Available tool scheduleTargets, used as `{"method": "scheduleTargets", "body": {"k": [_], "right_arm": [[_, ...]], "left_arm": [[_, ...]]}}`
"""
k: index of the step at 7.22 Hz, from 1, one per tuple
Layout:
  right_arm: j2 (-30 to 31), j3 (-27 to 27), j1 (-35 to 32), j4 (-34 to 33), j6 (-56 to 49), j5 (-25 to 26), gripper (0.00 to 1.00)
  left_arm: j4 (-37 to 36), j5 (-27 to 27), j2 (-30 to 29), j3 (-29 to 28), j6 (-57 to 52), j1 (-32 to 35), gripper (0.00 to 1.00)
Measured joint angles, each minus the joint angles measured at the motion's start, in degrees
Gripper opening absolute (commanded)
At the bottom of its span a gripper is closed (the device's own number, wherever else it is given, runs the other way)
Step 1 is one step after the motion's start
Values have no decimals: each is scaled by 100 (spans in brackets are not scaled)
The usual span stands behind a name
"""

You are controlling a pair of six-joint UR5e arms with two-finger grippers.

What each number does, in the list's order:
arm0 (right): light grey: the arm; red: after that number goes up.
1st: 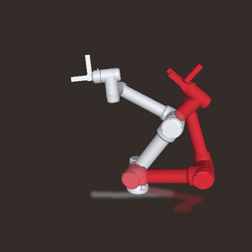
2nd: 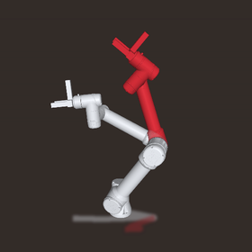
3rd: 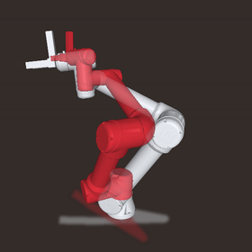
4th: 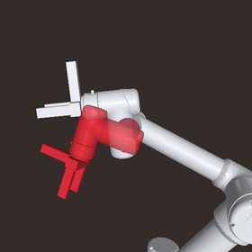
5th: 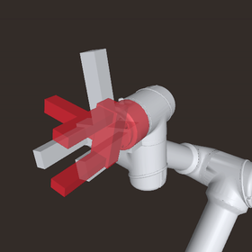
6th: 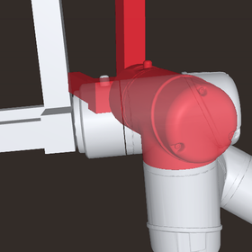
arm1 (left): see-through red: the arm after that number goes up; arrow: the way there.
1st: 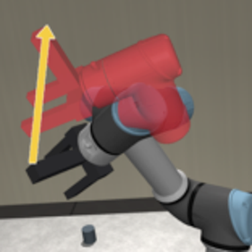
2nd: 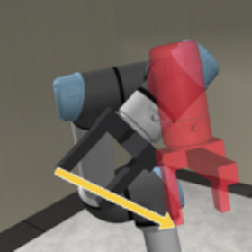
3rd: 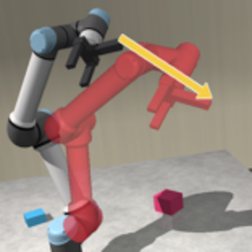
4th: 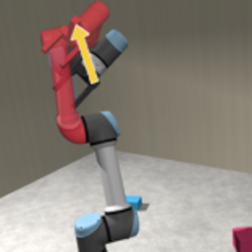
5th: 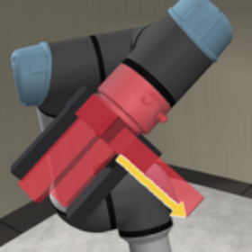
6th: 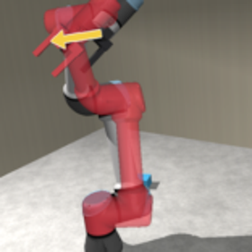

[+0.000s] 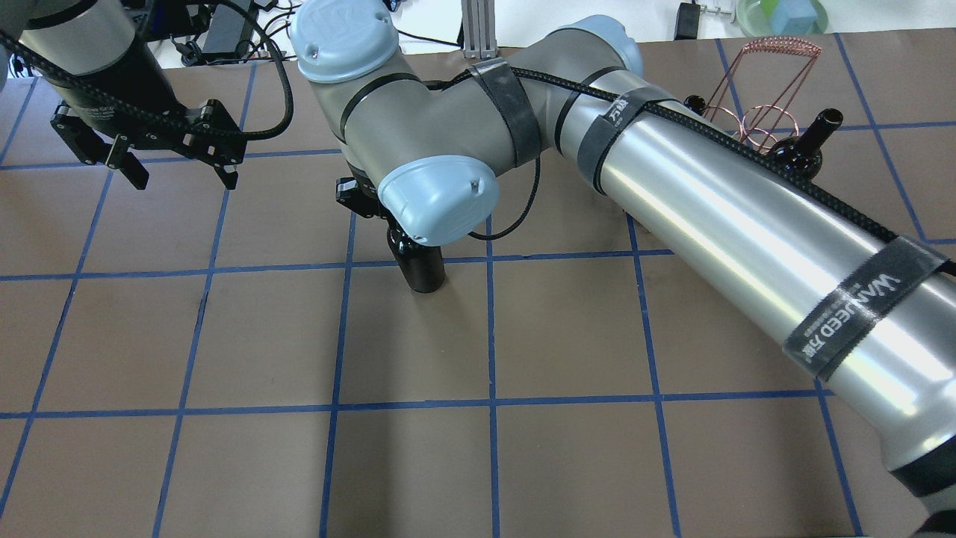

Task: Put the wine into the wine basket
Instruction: 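Lift the bottle with the right gripper and carry it to the wire rack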

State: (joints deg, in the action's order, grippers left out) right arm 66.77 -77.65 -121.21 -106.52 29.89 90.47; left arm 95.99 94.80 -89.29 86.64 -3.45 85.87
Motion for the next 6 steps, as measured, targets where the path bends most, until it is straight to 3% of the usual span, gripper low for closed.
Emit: {"method": "scheduleTargets", "body": {"k": [3, 6], "right_arm": [[698, -6, 720, 820, -708, -49, 18], [1422, -13, 1969, 1801, -2420, -42, 17]], "left_arm": [[-4, -456, 72, 28, 91, 35, 100], [6, -535, 192, 83, 405, 197, 100]]}}
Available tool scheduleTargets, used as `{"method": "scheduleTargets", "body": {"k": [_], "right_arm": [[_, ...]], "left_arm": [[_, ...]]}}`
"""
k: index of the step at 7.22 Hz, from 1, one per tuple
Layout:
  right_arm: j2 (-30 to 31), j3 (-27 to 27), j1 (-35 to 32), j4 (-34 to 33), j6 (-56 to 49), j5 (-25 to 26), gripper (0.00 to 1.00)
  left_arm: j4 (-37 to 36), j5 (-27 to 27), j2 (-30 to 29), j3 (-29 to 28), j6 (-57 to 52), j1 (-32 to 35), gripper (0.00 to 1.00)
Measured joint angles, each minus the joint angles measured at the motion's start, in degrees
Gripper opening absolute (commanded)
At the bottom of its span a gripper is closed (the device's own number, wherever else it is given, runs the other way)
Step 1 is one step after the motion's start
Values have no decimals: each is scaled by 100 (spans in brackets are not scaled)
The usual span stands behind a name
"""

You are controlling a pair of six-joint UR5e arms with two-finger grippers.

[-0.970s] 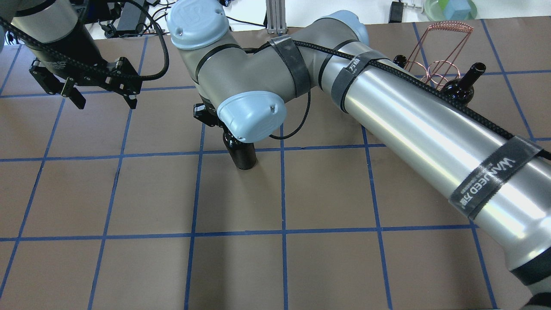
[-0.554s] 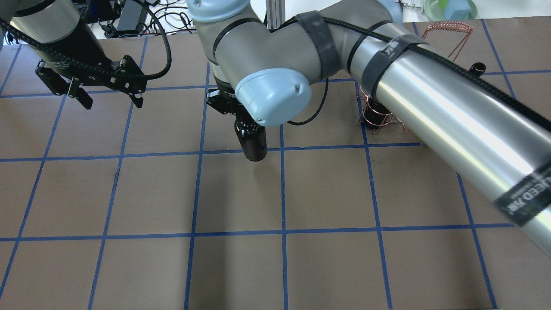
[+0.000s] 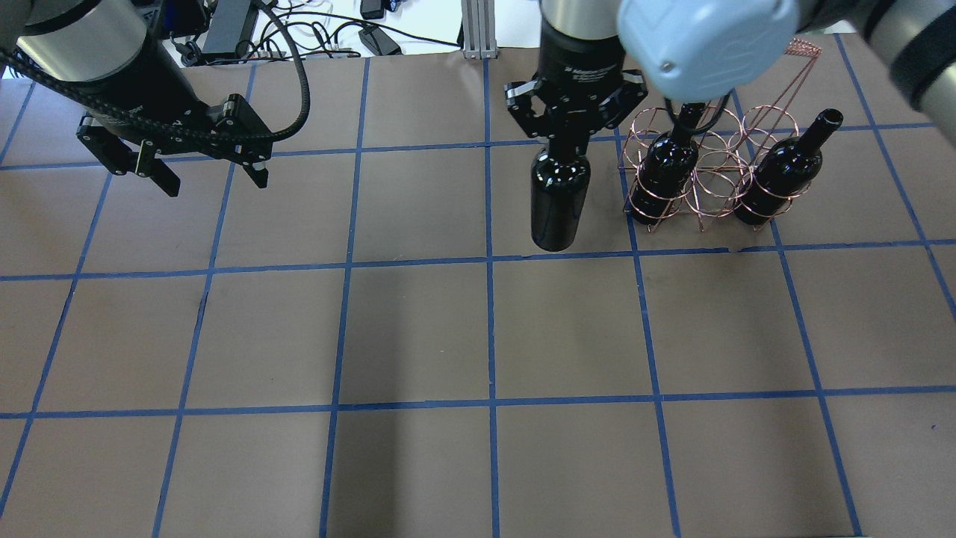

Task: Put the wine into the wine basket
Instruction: 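Lift the bottle with the right gripper and carry it to the wire rack, then tilt and lower the bottle into the empty rack slot with the right gripper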

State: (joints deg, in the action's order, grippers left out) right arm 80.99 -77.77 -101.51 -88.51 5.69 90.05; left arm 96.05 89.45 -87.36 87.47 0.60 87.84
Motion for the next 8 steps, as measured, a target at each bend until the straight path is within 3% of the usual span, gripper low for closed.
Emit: {"method": "scheduleTargets", "body": {"k": [4, 8], "right_arm": [[520, -9, 1799, 695, -2322, 45, 18], [87, 288, 2182, 232, -2708, -18, 19]], "left_arm": [[-1, 26, 20, 79, -14, 141, 100], [-1, 36, -1, 85, -29, 146, 100]]}}
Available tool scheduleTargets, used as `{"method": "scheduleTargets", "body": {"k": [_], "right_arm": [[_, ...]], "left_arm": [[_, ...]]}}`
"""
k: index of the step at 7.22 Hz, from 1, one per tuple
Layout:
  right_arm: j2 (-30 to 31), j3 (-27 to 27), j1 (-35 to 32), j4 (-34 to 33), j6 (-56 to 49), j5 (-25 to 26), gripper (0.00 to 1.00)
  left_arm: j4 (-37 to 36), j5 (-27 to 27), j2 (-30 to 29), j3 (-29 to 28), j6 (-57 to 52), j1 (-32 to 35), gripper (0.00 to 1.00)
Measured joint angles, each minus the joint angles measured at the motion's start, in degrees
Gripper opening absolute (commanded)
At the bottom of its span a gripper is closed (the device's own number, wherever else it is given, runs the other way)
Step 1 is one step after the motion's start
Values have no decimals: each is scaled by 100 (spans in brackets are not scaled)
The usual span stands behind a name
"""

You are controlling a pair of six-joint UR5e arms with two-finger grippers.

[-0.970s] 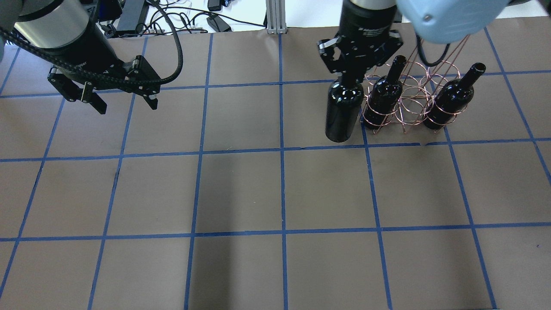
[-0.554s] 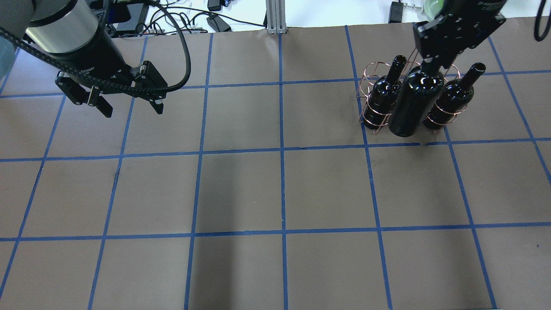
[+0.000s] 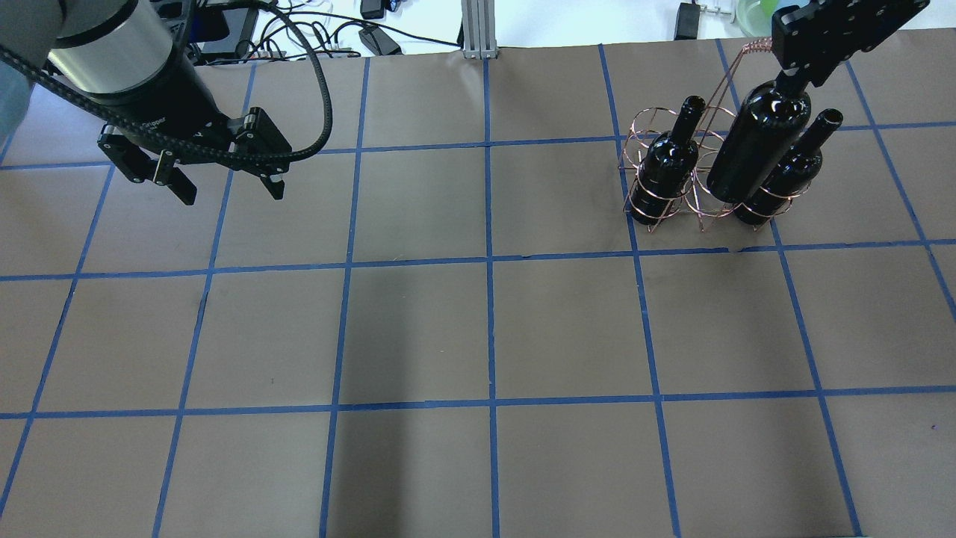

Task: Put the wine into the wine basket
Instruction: 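Tilt and lower the bottle into the empty rack slot with the right gripper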

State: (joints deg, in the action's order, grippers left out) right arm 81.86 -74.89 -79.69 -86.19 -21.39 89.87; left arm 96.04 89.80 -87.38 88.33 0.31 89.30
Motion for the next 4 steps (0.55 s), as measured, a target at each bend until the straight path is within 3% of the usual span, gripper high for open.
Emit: {"method": "scheduleTargets", "body": {"k": [4], "right_arm": [[-532, 129, 13, -516, -263, 31, 19]], "left_arm": [[-24, 7, -13, 0, -110, -21, 100]]}}
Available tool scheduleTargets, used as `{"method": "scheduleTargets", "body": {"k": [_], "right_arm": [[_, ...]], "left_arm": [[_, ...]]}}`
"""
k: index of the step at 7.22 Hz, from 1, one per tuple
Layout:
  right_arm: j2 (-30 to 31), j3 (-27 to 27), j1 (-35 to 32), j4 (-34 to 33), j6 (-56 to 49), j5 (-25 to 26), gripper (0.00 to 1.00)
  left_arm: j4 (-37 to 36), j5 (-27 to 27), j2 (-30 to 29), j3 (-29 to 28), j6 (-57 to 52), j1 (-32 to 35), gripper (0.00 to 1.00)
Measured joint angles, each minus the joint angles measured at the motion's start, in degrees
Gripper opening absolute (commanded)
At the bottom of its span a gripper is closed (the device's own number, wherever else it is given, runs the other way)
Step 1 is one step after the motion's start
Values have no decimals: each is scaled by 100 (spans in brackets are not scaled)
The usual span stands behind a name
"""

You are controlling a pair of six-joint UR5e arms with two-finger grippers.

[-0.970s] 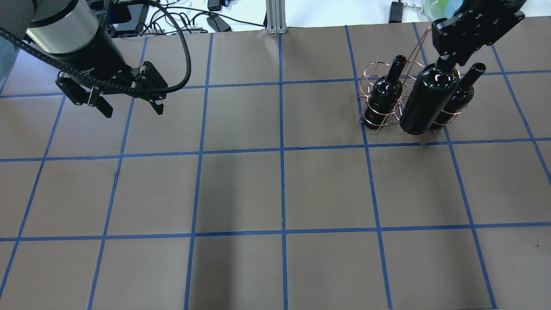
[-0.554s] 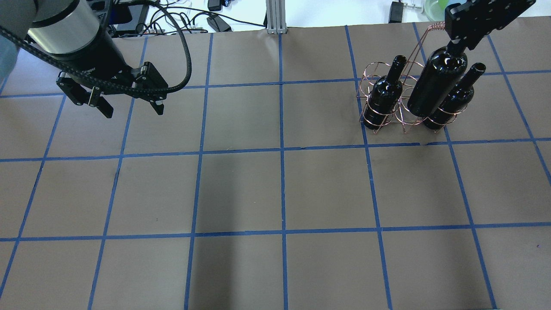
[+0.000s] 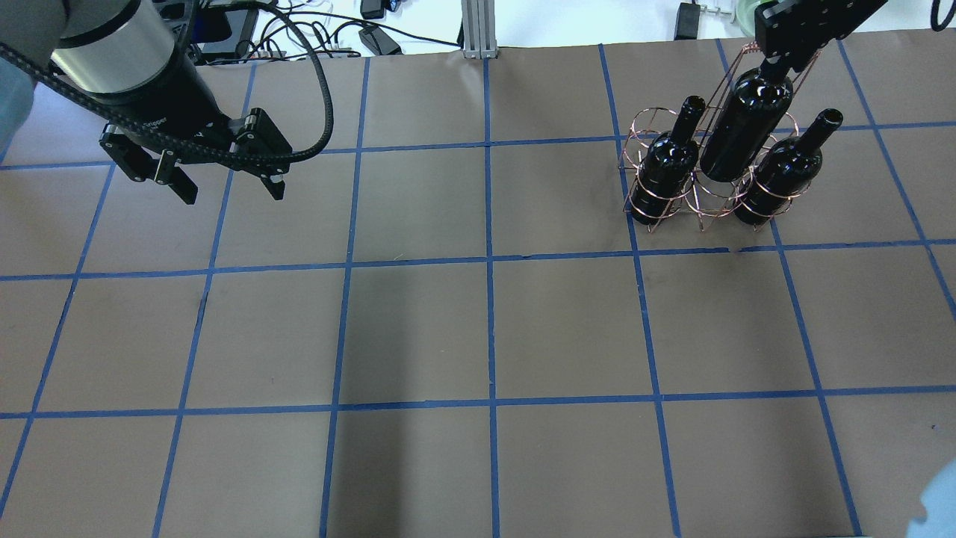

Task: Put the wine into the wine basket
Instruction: 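Tilt and lower the bottle into the empty rack slot with the right gripper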

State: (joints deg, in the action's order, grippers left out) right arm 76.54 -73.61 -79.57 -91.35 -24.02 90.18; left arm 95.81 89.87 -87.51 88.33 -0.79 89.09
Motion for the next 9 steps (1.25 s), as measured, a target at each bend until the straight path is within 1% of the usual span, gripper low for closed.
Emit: {"method": "scheduleTargets", "body": {"k": [3, 6, 9], "right_arm": [[-51, -46, 17, -65, -188, 1, 17], [-52, -235, 31, -169, -277, 27, 17], [-72, -368, 52, -267, -378, 12, 20]], "left_arm": [[-19, 4, 7, 0, -84, -36, 100], [-16, 9, 12, 0, -137, -41, 100], [-18, 19, 17, 0, -150, -44, 100]]}}
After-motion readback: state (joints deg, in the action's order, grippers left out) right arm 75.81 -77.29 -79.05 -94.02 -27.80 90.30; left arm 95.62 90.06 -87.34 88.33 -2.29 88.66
